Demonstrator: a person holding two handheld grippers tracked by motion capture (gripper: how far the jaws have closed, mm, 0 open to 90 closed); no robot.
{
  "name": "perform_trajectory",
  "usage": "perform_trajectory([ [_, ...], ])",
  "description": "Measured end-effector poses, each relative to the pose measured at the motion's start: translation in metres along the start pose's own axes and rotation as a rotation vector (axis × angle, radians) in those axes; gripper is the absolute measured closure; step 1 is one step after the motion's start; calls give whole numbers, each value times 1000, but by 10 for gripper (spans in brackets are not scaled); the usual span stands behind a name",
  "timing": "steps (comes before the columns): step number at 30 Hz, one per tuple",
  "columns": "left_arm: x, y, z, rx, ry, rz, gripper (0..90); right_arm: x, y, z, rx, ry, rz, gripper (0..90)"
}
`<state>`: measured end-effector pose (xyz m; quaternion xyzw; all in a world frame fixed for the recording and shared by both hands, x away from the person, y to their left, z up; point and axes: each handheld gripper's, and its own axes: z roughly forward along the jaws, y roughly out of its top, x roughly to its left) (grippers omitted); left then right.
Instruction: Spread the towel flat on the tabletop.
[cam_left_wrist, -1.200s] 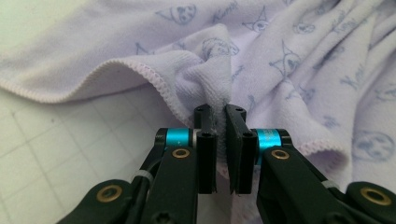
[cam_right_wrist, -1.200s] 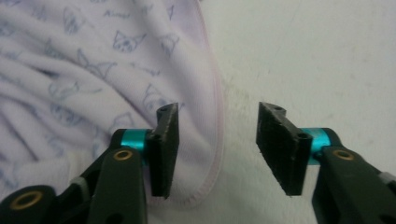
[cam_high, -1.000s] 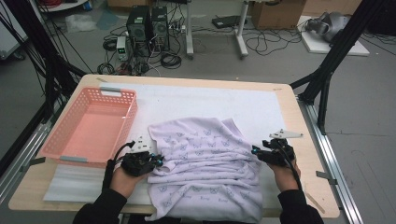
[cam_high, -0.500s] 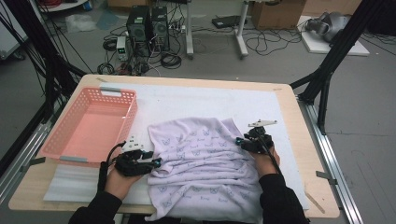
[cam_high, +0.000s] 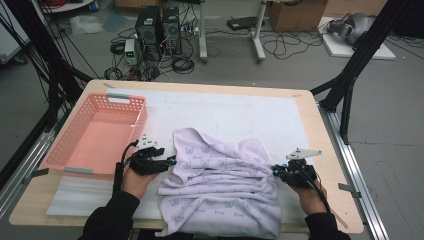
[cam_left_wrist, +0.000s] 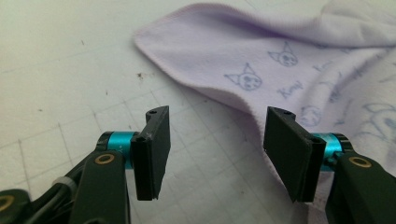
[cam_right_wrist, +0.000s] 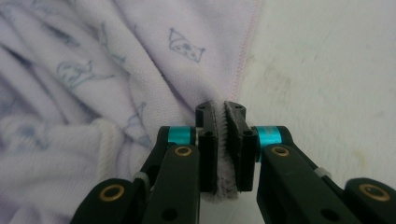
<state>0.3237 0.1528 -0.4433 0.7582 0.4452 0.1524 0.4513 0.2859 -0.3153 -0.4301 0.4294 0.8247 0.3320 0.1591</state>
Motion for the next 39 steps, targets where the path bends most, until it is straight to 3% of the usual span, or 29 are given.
perform_trajectory([
  [5, 4, 0, 5, -19, -14, -34, 418, 7, -3, -4, -20, -15, -17, 788],
  [7, 4, 1, 6, -25, -23, -49, 419, 5, 2, -4, -54, -30, 16, 626],
  [8, 4, 1, 8, -28, -28, -58, 419, 1, 10, -4, -107, -48, 53, 539],
  [11, 2, 6, 14, 9, -33, -44, 424, -4, 20, 1, -125, -64, 69, 525],
  [13, 0, 13, 17, 3, -33, -35, 428, -10, 32, 14, -125, -62, 87, 520],
  [17, -2, 23, 30, 25, -10, -32, 437, -15, 56, 50, -55, -77, 84, 510],
  [19, -1, 25, 35, 41, -2, -34, 438, -17, 66, 66, -25, -133, 60, 504],
  [20, -2, 26, 37, 40, -2, -35, 438, -18, 68, 72, -21, -161, 66, 528],
  [22, -1, 26, 39, 31, 0, -40, 440, -21, 68, 80, -33, -116, 93, 691],
  [23, 0, 26, 40, 33, 2, -43, 440, -23, 68, 80, -41, -74, 102, 789],
  [24, 4, 25, 40, 30, 9, -58, 440, -22, 68, 77, -32, -95, 28, 878],
  [25, 4, 25, 40, 30, 9, -58, 439, -21, 68, 74, -22, -178, -42, 882],
  [26, 6, 25, 41, 25, 11, -69, 438, -23, 65, 69, -29, -248, -60, 883],
  [28, 6, 28, 42, 41, 4, -61, 434, -34, 59, 57, -44, -337, -13, 882],
  [29, 5, 30, 42, 32, 0, -52, 434, -34, 59, 57, -44, -337, -13, 882],
  [31, 5, 36, 44, 18, 3, -41, 432, -48, 48, 47, -60, -334, 54, 831],
  [32, 6, 39, 46, 19, 7, -37, 432, -48, 48, 47, -60, -334, 54, 831],
  [33, 8, 41, 48, 1, 18, -41, 431, -48, 45, 45, -75, -337, 56, 758],
  [34, 12, 43, 50, -8, 19, -62, 428, -48, 43, 43, -87, -338, 69, 711],
  [37, 21, 48, 62, 33, 43, -84, 421, -49, 40, 38, -127, -341, 95, 612],
  [39, 26, 53, 68, 19, 35, -111, 421, -53, 40, 37, -141, -344, 125, 598],
])
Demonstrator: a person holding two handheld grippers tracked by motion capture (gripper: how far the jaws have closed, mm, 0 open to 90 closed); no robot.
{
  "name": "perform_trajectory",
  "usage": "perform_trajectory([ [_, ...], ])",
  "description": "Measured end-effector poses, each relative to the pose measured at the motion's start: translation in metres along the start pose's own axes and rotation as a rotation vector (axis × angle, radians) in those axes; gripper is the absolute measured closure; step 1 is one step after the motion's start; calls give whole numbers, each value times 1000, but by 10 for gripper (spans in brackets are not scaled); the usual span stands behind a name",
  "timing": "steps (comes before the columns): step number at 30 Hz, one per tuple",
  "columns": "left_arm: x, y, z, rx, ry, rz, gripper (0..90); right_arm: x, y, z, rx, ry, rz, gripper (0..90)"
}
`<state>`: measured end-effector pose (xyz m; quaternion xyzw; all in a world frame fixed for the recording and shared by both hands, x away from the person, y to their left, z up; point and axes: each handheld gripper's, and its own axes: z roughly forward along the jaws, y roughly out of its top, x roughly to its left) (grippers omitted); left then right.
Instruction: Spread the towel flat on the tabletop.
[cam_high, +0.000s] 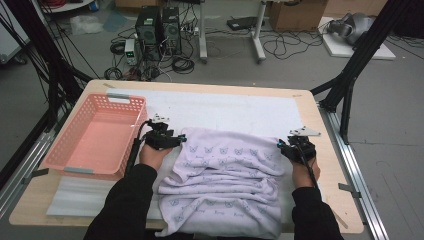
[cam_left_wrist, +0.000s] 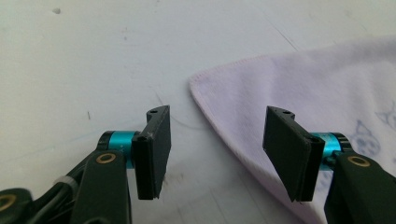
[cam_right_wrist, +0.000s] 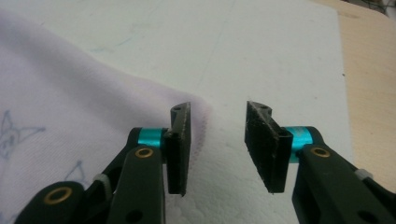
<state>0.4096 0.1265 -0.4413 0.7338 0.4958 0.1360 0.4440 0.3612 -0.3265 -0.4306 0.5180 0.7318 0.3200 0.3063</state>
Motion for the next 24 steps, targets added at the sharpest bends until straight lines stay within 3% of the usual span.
perform_trajectory([
  [2, 3, 6, 8, 1, 10, 11, 426, -4, 1, 3, -3, 13, 29, 586],
  [3, 5, 8, 11, -5, 14, -6, 427, -5, 2, 5, 6, 15, 37, 578],
  [6, 6, 11, 25, 43, 10, 6, 430, -5, 3, 15, 32, 73, 62, 545],
  [9, 1, 14, 29, 53, 10, 54, 438, 4, 1, 24, 77, 111, 10, 534],
  [10, -1, 13, 30, 59, 13, 84, 475, 4, 1, 25, 82, 116, 27, 534],
  [12, -6, 11, 30, 67, 60, 185, 580, 1, 0, 26, 78, 140, 58, 572],
  [13, -3, 12, 29, 71, 11, 159, 686, 0, 0, 26, 79, 149, 72, 640],
  [14, 1, 13, 28, 80, -10, 131, 862, -2, 0, 26, 77, 167, 70, 834],
  [15, 4, 16, 29, 97, -21, 120, 871, -3, 0, 27, 79, 204, 77, 856],
  [16, 6, 19, 28, 99, 8, 129, 873, -4, 2, 28, 87, 206, 66, 867],
  [20, 14, 36, 21, -19, 89, 117, 876, -2, 18, 36, 55, 166, 7, 870],
  [22, 18, 46, 21, -18, 112, 123, 876, 3, 29, 43, 18, 134, -26, 870],
  [24, 23, 54, 20, -59, 148, 124, 875, 8, 41, 51, 1, 101, -76, 871],
])
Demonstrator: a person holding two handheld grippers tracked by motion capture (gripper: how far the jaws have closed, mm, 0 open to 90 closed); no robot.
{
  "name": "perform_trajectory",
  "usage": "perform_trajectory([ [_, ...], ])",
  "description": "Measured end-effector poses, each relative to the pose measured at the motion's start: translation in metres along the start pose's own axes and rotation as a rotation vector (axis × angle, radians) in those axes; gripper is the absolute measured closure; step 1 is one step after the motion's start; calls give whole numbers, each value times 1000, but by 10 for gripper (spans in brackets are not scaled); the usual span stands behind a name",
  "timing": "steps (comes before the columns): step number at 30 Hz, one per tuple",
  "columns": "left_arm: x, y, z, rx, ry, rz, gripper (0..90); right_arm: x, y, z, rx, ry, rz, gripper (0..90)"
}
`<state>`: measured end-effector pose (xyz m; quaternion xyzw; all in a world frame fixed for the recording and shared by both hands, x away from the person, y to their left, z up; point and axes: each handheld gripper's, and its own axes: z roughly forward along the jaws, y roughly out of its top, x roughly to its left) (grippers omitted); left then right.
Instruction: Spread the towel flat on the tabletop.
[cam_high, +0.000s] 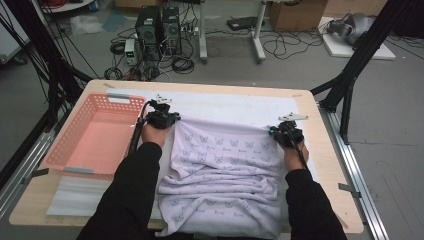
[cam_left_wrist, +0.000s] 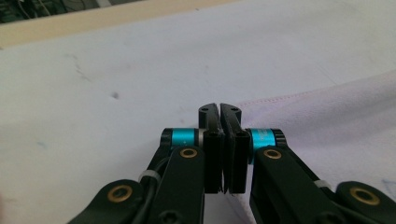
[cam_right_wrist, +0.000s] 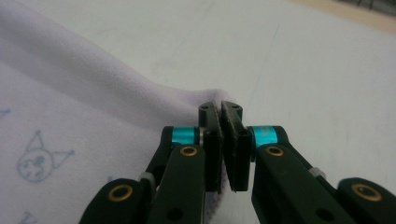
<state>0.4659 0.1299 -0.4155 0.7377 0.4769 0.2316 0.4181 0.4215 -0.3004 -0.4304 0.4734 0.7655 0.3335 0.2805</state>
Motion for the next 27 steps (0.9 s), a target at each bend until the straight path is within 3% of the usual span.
perform_trajectory([
  [3, 9, 8, 5, -32, 19, -20, 874, -1, 15, 10, -55, -42, -17, 871],
  [5, 9, 8, 12, -16, 23, 8, 873, -3, 23, 17, -64, -76, -22, 870],
  [7, 8, 3, 21, 21, 24, 7, 861, -6, 28, 26, -66, -92, -3, 862],
  [8, 7, -1, 26, 53, 37, -3, 807, -7, 28, 31, -52, -93, 1, 827],
  [9, 8, -4, 30, 81, 40, -26, 617, -7, 27, 36, -24, -101, 14, 699],
  [10, 10, -6, 32, 88, 38, -52, 508, -10, 26, 40, -2, -108, 35, 611],
  [11, 11, -6, 33, 86, 36, -65, 431, -17, 23, 40, -15, -122, 125, 543],
  [12, 12, -7, 33, 79, 26, -76, 431, -17, 23, 40, -15, -122, 125, 543],
  [13, 12, -7, 34, 73, 3, -79, 430, -22, 21, 38, -30, -120, 181, 526],
  [15, 7, -9, 37, 95, -18, -61, 457, -28, 18, 40, -13, -102, 230, 527],
  [17, 3, -11, 40, 125, -7, -29, 455, -28, 13, 48, 57, -88, 205, 530],
  [19, -2, -11, 41, 132, 23, 13, 454, -26, 12, 48, 56, -66, 223, 599],
  [21, -5, -10, 40, 135, 12, 24, 519, -25, 13, 48, 58, -29, 204, 771],
  [22, -7, -10, 39, 134, -33, 43, 673, -23, 14, 48, 61, 4, 194, 876],
  [23, -11, -9, 39, 140, -13, 80, 857, -20, 15, 48, 67, -7, 165, 882],
  [24, -12, -7, 40, 149, 4, 91, 868, -18, 16, 49, 73, -12, 141, 888],
  [26, -10, -5, 41, 136, 86, 88, 870, -23, 16, 49, 66, -19, 149, 890],
  [27, -4, -3, 40, 103, 105, 53, 870, -24, 16, 50, 60, -41, 142, 890],
])
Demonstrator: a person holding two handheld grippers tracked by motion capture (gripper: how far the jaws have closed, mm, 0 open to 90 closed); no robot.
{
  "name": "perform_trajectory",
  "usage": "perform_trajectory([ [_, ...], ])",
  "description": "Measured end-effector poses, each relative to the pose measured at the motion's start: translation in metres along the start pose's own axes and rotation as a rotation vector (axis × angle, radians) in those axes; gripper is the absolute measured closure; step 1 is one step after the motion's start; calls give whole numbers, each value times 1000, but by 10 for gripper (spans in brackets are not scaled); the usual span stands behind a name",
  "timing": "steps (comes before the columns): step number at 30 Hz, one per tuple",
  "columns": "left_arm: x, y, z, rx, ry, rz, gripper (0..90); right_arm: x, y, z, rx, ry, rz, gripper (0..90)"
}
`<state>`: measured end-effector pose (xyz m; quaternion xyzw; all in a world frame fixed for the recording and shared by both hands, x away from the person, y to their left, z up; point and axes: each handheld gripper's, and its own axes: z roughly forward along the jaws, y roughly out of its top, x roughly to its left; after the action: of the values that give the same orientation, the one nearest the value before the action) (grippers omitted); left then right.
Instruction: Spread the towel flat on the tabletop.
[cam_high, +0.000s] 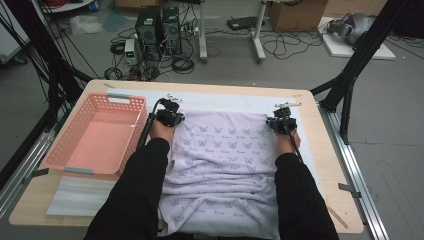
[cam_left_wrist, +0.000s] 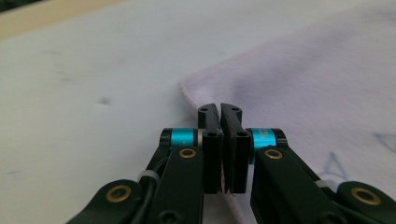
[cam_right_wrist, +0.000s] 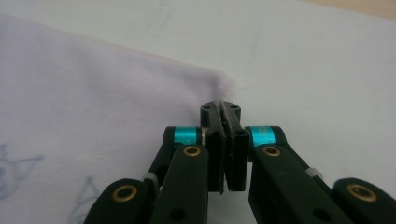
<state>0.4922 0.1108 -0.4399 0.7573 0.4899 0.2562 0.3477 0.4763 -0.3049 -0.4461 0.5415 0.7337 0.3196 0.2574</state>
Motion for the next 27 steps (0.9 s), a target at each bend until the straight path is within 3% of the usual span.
perform_trajectory([
  [2, 3, 0, 1, -25, 10, -18, 869, -1, 0, 1, -37, -19, -6, 889],
  [4, 0, -3, 3, -7, -5, 29, 853, 6, 0, 3, -48, -52, -72, 873],
  [5, -1, -3, 4, 4, -18, 21, 786, 10, 0, 5, -38, -55, -86, 836],
  [7, 2, -2, 1, -1, -48, -56, 508, 12, 0, 3, -52, -41, -68, 696],
  [12, 0, 4, -12, -65, -108, -77, 422, 5, 3, -20, -89, -22, -30, 542],
  [15, -4, 6, -17, -77, -175, -105, 381, -3, -3, -35, -82, 40, 11, 519],
  [17, -7, 6, -23, -99, -218, -125, 374, -4, -10, -47, -78, 66, 12, 519],
  [20, -15, 5, -33, -95, -274, -111, 348, -3, -25, -65, -71, 101, -11, 499],
  [22, -22, -1, -43, -121, -299, -100, 363, -4, -32, -77, -12, 176, 37, 425],
  [23, -26, -5, -48, -126, -304, -86, 366, -5, -36, -83, 10, 204, 59, 429],
  [24, -28, -9, -53, -132, -303, -70, 369, -4, -42, -90, -16, 219, 61, 455],
  [27, -32, -19, -64, -151, -312, -51, 340, -2, -57, -110, -62, 233, 55, 395],
])
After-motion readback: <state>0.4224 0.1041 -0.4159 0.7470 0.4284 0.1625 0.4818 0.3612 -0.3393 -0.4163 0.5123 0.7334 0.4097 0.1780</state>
